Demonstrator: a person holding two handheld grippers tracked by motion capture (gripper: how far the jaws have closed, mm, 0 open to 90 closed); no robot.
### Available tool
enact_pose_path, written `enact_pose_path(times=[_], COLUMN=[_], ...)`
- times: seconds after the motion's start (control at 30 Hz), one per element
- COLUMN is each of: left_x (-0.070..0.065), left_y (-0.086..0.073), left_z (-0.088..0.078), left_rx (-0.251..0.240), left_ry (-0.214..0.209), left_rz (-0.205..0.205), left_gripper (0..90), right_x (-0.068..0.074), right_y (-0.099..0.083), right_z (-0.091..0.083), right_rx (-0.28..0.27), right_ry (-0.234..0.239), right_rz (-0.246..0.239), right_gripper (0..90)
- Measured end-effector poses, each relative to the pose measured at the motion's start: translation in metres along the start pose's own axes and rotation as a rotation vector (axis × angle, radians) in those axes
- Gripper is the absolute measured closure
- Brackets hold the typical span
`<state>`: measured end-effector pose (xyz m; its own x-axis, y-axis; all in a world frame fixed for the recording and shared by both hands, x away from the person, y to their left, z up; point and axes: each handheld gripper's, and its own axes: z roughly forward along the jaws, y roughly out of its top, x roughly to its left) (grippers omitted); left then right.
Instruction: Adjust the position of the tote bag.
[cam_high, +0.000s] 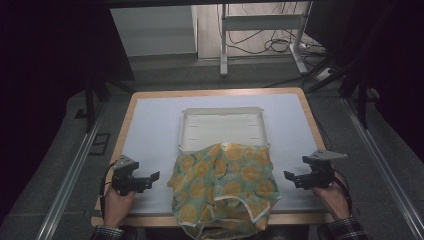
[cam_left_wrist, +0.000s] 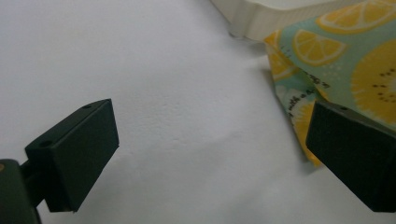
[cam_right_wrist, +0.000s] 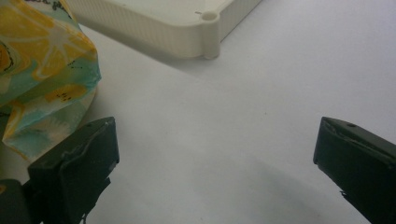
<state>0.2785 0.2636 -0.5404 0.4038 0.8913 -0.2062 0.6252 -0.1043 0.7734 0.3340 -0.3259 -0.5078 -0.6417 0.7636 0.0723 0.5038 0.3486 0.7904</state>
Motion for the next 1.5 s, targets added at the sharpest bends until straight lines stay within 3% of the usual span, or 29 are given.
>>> enact_pose_path(times=[0.2,0.33,0.67,0.87,1.07,1.5], left_x=[-0.001,-0.003,-0.003,-0.006,-0.008,-0.016], left_y=[0.001,0.002,0.003,0.003,0.003,0.005], left_z=[0.0,0.003,0.003,0.004,0.003,-0.007], left_rx=[0.008,0.039,0.058,0.08,0.082,0.063], left_ry=[0.018,-0.006,-0.048,-0.028,-0.017,-0.005], left_rz=[0.025,0.02,0.008,0.032,0.055,0.102], left_gripper=[2.2,2.0,1.5,5.0,5.8,9.7], right_x=[0.0,0.002,0.003,0.006,0.006,0.015], right_y=[0.0,0.001,0.0,0.002,0.002,0.008], right_z=[0.002,0.004,0.006,0.007,0.008,0.005], right_rx=[0.008,0.023,0.045,0.038,0.071,0.123], right_ry=[0.01,0.004,-0.002,-0.018,-0.032,-0.019], right_rz=[-0.021,-0.032,-0.017,-0.007,0.01,-0.021], right_gripper=[0.1,0.1,0.1,0.1,0.1,0.1])
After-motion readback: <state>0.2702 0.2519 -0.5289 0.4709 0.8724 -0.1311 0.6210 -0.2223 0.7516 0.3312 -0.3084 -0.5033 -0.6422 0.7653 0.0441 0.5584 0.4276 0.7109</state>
